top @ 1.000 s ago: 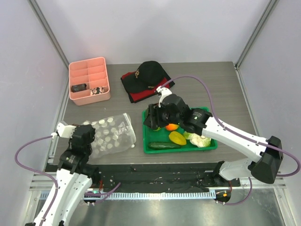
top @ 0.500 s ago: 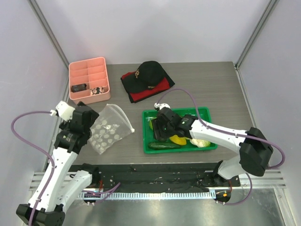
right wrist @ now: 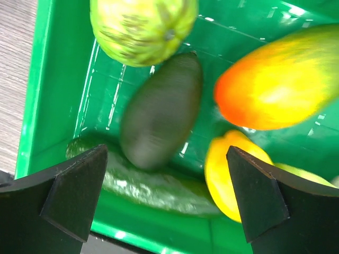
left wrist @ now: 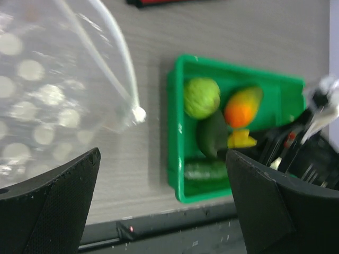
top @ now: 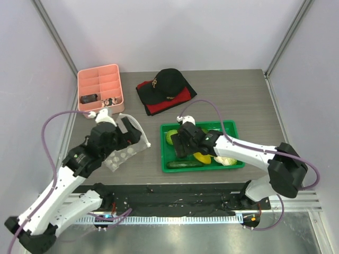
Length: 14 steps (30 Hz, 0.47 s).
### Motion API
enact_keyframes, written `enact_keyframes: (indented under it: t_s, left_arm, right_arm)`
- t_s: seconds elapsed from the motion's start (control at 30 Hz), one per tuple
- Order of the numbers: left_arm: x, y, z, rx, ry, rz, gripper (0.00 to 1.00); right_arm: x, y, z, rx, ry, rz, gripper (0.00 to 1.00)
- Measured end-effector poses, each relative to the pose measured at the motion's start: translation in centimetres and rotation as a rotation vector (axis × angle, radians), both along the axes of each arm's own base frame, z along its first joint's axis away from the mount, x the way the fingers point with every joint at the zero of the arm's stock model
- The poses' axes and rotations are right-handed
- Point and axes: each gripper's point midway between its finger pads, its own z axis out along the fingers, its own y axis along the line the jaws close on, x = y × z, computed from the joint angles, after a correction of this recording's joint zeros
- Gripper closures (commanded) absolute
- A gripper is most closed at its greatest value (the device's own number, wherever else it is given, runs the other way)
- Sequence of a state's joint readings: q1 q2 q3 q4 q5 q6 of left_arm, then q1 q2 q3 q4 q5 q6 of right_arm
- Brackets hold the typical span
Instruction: Open the zip-top bag and remove the fake food
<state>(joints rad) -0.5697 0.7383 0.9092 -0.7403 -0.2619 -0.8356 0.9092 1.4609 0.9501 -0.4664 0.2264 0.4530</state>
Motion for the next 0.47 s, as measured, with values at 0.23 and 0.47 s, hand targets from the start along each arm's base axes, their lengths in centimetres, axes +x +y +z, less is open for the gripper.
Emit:
enact_keyframes:
  t_s: [0.23, 0.47]
  left_arm:
    - [-3.5, -7.3, 2.0, -0.041, -0.094, -0.292, 0.0]
    - [-5.4, -9.8, 7.3, -0.197, -0.274, -0.422, 0.0]
  right_arm:
    - [-0.7, -3.0, 8.1, 0.18, -0.174, -0.094, 0.0]
    - [-2.9, -10.0, 19.9, 0.469, -0.445, -0.274, 0.0]
